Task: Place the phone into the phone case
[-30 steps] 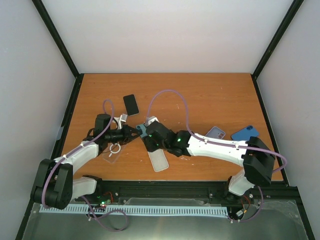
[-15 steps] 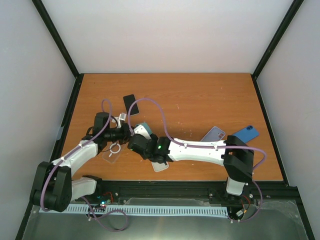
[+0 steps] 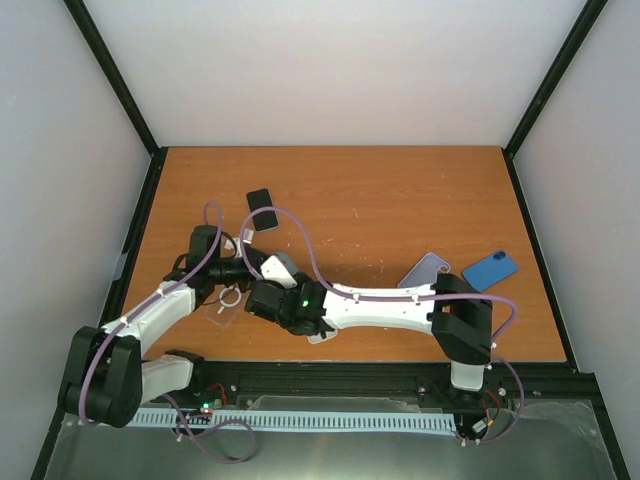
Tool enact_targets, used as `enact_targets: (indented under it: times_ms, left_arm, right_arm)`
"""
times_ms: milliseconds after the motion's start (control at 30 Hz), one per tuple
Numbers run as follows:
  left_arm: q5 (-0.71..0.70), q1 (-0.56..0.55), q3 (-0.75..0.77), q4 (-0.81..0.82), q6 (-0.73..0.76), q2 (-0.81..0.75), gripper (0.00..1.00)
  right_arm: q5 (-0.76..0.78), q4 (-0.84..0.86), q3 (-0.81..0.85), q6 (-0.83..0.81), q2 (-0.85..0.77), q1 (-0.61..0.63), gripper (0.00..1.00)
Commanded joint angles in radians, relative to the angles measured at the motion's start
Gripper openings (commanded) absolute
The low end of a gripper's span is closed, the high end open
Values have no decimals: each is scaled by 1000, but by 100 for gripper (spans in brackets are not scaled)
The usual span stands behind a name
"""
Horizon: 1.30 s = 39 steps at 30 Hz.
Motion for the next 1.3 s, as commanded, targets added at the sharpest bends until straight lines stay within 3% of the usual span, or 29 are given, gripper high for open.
enact_targets:
  times_ms: [0,167,400,567,667,1033,1267]
  left_arm:
    - [59,0,44,45,16,-46,33]
    - [4,0,42,-1,40,-98,81]
    - [-97,0,9,-76,104,-157,94]
    - [-127,0,-57,-55,121,-163,94]
    - [-119,-1,-100,-18,127,-146,89]
    - [-77,-14,-217,161,66,-86,74]
    - [-84,-50,-241,228,44,-17,68]
  right_arm:
    - [57,5,-51,67,-59,-9,3]
    - [-8,89,-176,95,-179,-12,3]
    - [-328,218,-381,187,-405,-98,3]
    - [-689,461,-595,265,-545,-267,3]
    - [-809,559,-668,313,-563,-324,3]
    - [-923,728,-734,399,-444,-370,3]
    - [-900,742,-754,432,-411,-371,3]
